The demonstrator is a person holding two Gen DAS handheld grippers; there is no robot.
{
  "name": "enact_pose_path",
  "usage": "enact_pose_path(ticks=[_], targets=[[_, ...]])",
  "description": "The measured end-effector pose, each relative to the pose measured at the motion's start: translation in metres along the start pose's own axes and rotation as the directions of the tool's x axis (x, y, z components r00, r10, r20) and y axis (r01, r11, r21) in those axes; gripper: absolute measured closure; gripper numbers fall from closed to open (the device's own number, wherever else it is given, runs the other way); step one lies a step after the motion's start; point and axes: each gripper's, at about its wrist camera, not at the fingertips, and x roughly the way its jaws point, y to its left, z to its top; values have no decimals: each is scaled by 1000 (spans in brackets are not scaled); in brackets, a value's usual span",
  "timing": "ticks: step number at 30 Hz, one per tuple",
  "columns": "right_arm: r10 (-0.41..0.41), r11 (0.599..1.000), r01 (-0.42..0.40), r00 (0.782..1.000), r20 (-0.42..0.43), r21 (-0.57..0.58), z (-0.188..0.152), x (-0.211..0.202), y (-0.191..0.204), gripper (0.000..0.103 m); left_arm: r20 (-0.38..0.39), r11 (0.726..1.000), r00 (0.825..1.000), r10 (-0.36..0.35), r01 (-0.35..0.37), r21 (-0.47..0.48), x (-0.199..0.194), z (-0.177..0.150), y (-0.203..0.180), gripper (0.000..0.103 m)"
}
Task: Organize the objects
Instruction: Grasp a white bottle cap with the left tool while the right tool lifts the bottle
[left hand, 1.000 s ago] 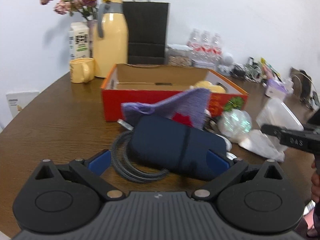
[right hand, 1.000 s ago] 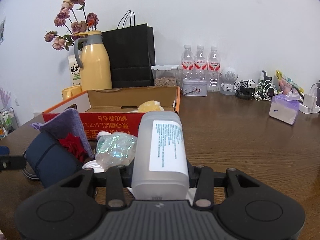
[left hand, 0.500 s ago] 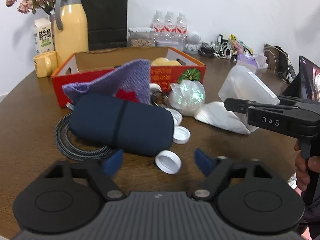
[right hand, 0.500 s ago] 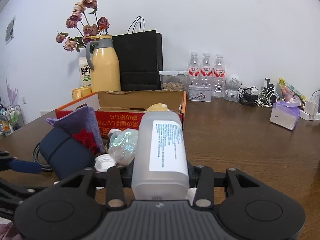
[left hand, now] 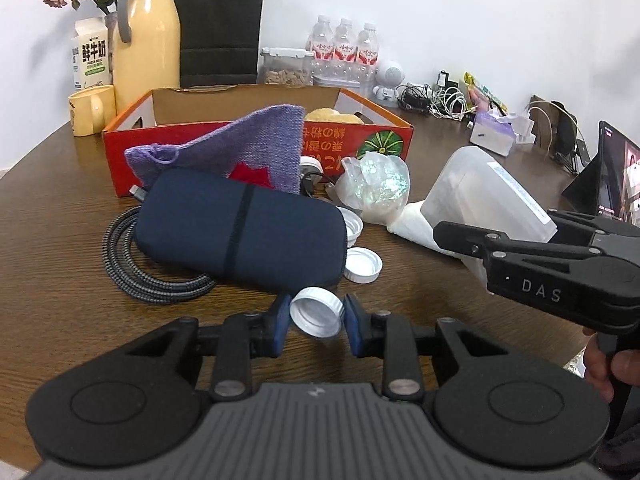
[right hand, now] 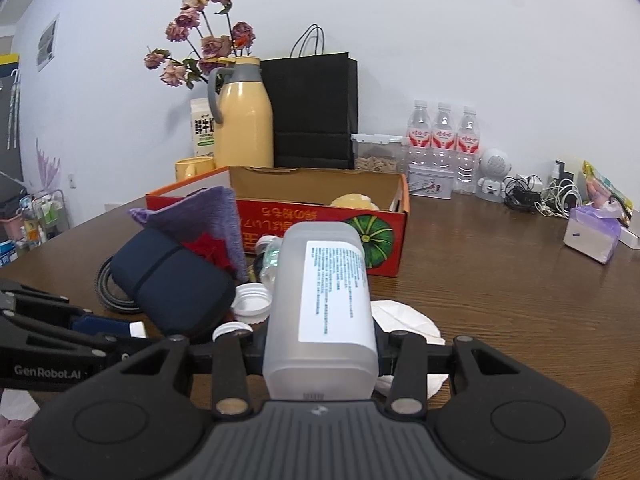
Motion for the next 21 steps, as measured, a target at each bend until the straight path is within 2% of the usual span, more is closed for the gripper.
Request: enact_pose_path(ticks=[5, 12, 17, 21], targets=[[6, 1000, -6, 1000, 1, -18, 3, -1, 7, 63, 46, 1000, 999, 10, -9, -12, -12, 2, 8, 74], [10, 999, -9, 1000, 24, -42, 16, 1, 14, 63, 139, 999, 990, 32, -32, -5, -25, 23, 18, 74], [11, 998, -7, 997, 72, -67, 36, 7, 20, 63, 225, 998, 973, 58, -57, -15, -30, 49, 27, 74], [8, 997, 2, 993, 119, -83, 59, 19, 23, 63, 294, 997, 952, 81, -76, -27, -27, 78, 35, 74]])
